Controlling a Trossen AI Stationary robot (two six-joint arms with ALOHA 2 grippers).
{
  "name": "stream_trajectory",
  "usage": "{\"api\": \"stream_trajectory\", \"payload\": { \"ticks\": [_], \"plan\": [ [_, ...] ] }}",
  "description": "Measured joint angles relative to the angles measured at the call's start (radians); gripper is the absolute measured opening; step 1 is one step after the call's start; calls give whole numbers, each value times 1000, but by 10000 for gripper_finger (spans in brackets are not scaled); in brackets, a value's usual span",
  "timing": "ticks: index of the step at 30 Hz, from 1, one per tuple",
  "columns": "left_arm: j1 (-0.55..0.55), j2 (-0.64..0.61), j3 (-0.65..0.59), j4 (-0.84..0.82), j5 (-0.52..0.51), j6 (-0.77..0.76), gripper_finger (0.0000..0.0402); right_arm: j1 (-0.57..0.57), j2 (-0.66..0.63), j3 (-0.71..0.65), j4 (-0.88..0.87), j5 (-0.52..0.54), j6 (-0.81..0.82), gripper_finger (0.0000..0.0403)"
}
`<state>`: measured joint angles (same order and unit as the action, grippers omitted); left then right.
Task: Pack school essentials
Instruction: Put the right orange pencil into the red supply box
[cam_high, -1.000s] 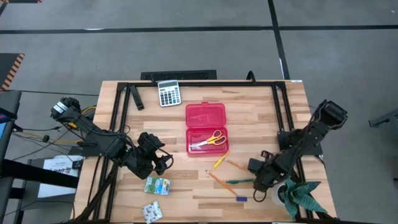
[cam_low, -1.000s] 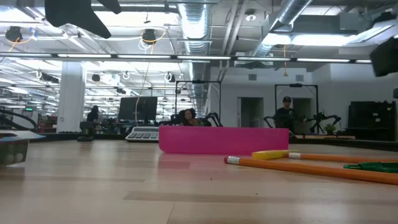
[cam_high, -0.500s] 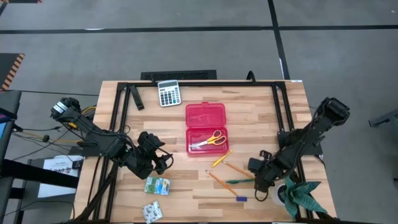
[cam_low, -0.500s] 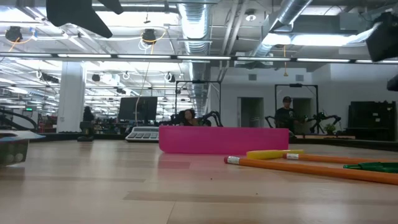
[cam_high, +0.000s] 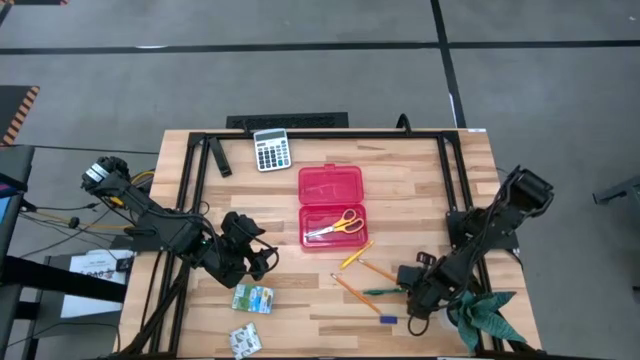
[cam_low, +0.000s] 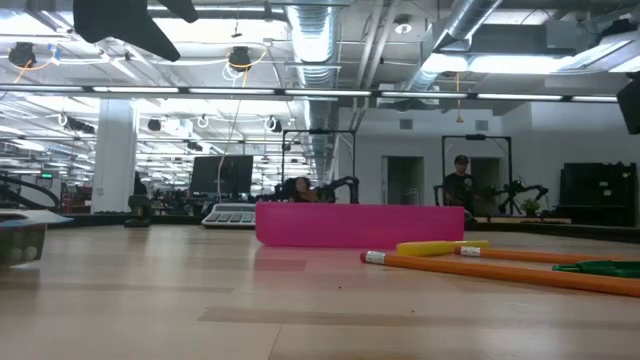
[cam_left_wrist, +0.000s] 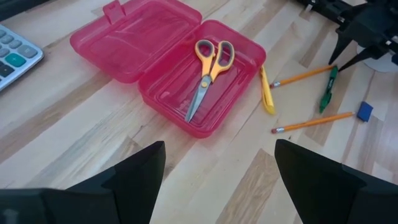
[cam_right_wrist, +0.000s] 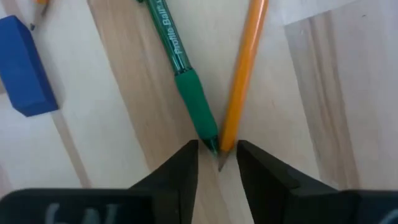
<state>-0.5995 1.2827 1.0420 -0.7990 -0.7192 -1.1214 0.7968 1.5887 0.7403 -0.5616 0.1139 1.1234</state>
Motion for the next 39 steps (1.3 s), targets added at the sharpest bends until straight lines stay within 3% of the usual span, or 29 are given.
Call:
{"api": "stream_trajectory", "payload": {
  "ticks": [5,12,22,27,39],
  "plan": [
    [0,0,0,0,5,-1,297,-29,-3,0,-66,0,-45,108],
    [0,0,0,0,6,-1,297,-64,-5,-2,-49,-27,-112,11],
    [0,0,0,0,5,4,297,-93,-50,-7,-48,-38,-111,3],
    [0,0,0,-1,5,6,297,-112,-102,-12,-76,26,-104,0],
    [0,0,0,-1,5,6,297,-172,-197,-8,-92,31,-146,0]
  ]
}}
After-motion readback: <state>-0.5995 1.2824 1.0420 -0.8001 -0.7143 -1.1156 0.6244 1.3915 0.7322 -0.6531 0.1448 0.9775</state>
